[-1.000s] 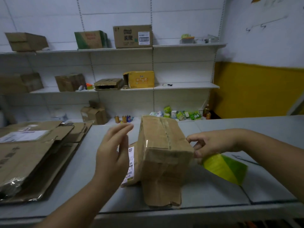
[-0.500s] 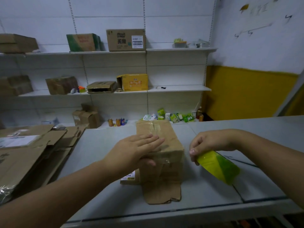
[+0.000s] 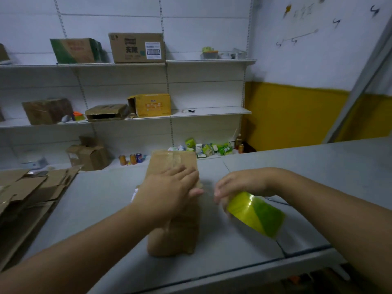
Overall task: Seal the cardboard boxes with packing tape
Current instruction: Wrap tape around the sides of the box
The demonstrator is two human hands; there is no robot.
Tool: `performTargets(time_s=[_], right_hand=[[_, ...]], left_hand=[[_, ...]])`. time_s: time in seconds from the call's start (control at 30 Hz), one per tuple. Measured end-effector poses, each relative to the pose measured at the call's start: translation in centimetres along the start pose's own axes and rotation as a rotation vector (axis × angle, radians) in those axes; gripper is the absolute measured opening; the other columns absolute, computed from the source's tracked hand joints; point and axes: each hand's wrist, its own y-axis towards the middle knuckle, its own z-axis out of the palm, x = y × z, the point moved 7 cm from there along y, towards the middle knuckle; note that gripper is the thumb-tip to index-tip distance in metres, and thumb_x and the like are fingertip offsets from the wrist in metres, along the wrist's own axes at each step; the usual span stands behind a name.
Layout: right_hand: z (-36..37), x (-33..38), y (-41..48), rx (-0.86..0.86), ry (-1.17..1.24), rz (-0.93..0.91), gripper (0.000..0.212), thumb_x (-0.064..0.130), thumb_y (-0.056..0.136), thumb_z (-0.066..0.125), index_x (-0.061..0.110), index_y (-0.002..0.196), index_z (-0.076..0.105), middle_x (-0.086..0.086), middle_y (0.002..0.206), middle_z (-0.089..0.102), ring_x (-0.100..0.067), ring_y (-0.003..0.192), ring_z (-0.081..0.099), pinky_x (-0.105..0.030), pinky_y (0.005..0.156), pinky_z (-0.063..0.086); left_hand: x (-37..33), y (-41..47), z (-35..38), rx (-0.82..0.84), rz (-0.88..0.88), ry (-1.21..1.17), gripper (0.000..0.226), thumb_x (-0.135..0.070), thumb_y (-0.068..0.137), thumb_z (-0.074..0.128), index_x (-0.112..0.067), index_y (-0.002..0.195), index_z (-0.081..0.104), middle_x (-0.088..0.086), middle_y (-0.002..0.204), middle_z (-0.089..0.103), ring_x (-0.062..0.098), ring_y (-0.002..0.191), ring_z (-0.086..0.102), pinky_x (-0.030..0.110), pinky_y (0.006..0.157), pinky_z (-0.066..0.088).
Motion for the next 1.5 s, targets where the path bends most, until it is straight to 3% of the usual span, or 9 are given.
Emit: performTargets(time_s=[0.13,0.27,0.43,0.53,0.63,0.97,1.13,1.33,1.5], right_hand=[[1.0,0.0,0.1,0.003,-0.056,-0.082,0.067,0.071,0.087,0.025,0.017,0.080,0.064,0.019,0.066,0.066,0.006,0.065,0.059,-0.031,0.080,0.044],[0.3,-2.1,-0.4,-0.029,-0.204,-0.141,0.112,0.096,0.056,0.013,-0.003,0.087,0.054,-0.003,0.072,0.052,-0.014,0.067,0.050,-0.030,0.070,0.043],[-2.2,-5.5,-2.9,-0.109,-0.401,-0.117,0.067,0.085,0.072,0.033,0.020,0.075,0.048,0.016,0.065,0.050,-0.001,0.060,0.045,-0.024,0.059,0.043],[-2.6,-5.2,-3.7,-0.162,-0.579,-0.066,0.028,0.049,0.081,0.056,0.028,0.072,0.040,0.016,0.064,0.054,0.002,0.059,0.048,-0.016,0.054,0.033],[-2.0,-5.3,-3.1,-0.179,-0.904,0.046,0.023,0.034,0.091,0.052,0.029,0.076,0.035,0.009,0.074,0.046,-0.011,0.069,0.045,-0.031,0.062,0.036],[-4.1,-7.4,-2.5,-0.249,-1.153,0.491,0.038,0.053,0.087,0.049,0.023,0.108,0.061,-0.002,0.108,0.063,-0.023,0.095,0.059,-0.028,0.069,0.039],[-2.9,-6.5,-2.8,-0.389,-0.916,0.236,0.020,0.043,0.089,0.052,0.025,0.097,0.047,-0.004,0.099,0.059,-0.024,0.088,0.052,-0.030,0.066,0.036],[-1.6,-6.1,-2.9,-0.291,-0.670,0.068,0.016,0.040,0.087,0.060,0.027,0.081,0.053,0.007,0.079,0.054,-0.015,0.080,0.054,-0.032,0.069,0.042],[-2.2,-6.8,-3.2,-0.342,-0.409,0.049,0.022,0.050,0.086,0.059,0.031,0.096,0.063,0.012,0.093,0.064,-0.008,0.088,0.061,-0.030,0.079,0.053]], left_hand=[[1.4,-1.7,-0.1,-0.122,0.016,-0.044,0.067,-0.047,0.100,0.009,-0.019,0.110,0.070,-0.002,0.107,0.071,0.015,0.097,0.068,0.031,0.074,0.056],[2.5,-2.8,0.3,-0.131,0.045,-0.073,0.061,-0.047,0.100,0.015,-0.018,0.115,0.067,-0.001,0.113,0.069,0.015,0.103,0.066,0.034,0.087,0.047],[3.0,-3.8,0.3,-0.202,0.060,-0.110,0.061,-0.049,0.099,0.020,-0.016,0.114,0.069,-0.001,0.115,0.067,0.014,0.108,0.062,0.026,0.094,0.043],[3.2,-3.8,0.3,-0.231,0.050,-0.114,0.059,-0.049,0.099,0.020,-0.018,0.115,0.067,-0.002,0.115,0.067,0.014,0.109,0.060,0.030,0.092,0.043],[3.4,-3.7,0.4,-0.239,0.064,-0.120,0.056,-0.050,0.099,0.021,-0.020,0.118,0.064,-0.003,0.118,0.065,0.009,0.113,0.052,0.039,0.093,0.042],[3.4,-4.2,-0.1,-0.284,0.083,-0.079,0.060,-0.051,0.099,0.017,-0.018,0.117,0.063,0.001,0.115,0.066,0.017,0.108,0.058,0.044,0.086,0.043],[4.7,-4.4,0.3,-0.272,0.102,-0.148,0.054,-0.052,0.098,0.020,-0.022,0.121,0.059,-0.002,0.120,0.062,0.014,0.112,0.055,0.021,0.099,0.036],[6.5,-4.2,0.7,-0.196,0.166,-0.237,0.053,-0.050,0.098,0.026,-0.016,0.125,0.058,0.001,0.129,0.057,0.015,0.125,0.047,0.034,0.101,0.037],[4.8,-4.0,-0.3,-0.205,0.186,-0.005,0.058,-0.051,0.098,0.020,-0.020,0.118,0.065,0.005,0.109,0.065,0.022,0.103,0.050,0.035,0.087,0.034]])
